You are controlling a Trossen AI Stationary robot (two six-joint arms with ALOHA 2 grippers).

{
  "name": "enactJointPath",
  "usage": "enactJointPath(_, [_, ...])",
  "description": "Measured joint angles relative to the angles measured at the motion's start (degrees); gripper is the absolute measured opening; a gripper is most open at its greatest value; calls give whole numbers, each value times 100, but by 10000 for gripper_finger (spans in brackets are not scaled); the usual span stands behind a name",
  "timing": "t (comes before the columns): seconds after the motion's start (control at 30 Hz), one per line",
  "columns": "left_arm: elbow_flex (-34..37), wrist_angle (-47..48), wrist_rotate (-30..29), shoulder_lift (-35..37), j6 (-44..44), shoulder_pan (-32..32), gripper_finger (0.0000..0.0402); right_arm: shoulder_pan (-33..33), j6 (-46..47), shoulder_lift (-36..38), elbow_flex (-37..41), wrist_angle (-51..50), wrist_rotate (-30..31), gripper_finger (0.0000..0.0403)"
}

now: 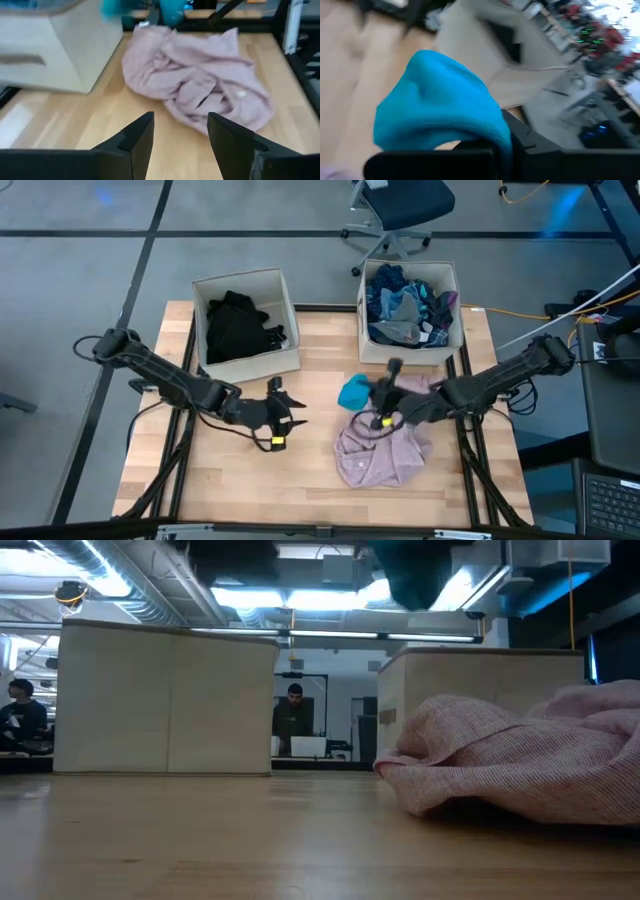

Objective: Sort clothes
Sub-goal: Put the light blue sock into the right laundry bin

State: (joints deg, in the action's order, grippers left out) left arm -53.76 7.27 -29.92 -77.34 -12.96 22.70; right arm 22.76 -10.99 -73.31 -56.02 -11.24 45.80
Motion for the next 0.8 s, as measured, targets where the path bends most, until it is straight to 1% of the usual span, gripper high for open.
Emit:
enactJointPath(0.13, [462, -378, -56, 26, -146, -4, 173, -310, -210, 495, -308, -479, 317, 10])
enactJointPath(0.3, [819, -626, -51, -16, -284, 2, 173, -1071, -301, 1099, -641, -956, 309, 6])
enactJointPath(0.43, [1034, -663, -58, -14, -504, -2, 173, -1876, -304, 1410, -747, -1354, 140, 17])
enactJointPath(0.63, [1310, -636, -56, -14, -858, -2, 172, -3193, -303, 1556, -750, -2036, -321, 18])
enactJointPath(0.8, [1433, -671, -56, -14, -1094, -39, 172, -4121, -303, 1494, -750, -2148, -382, 15])
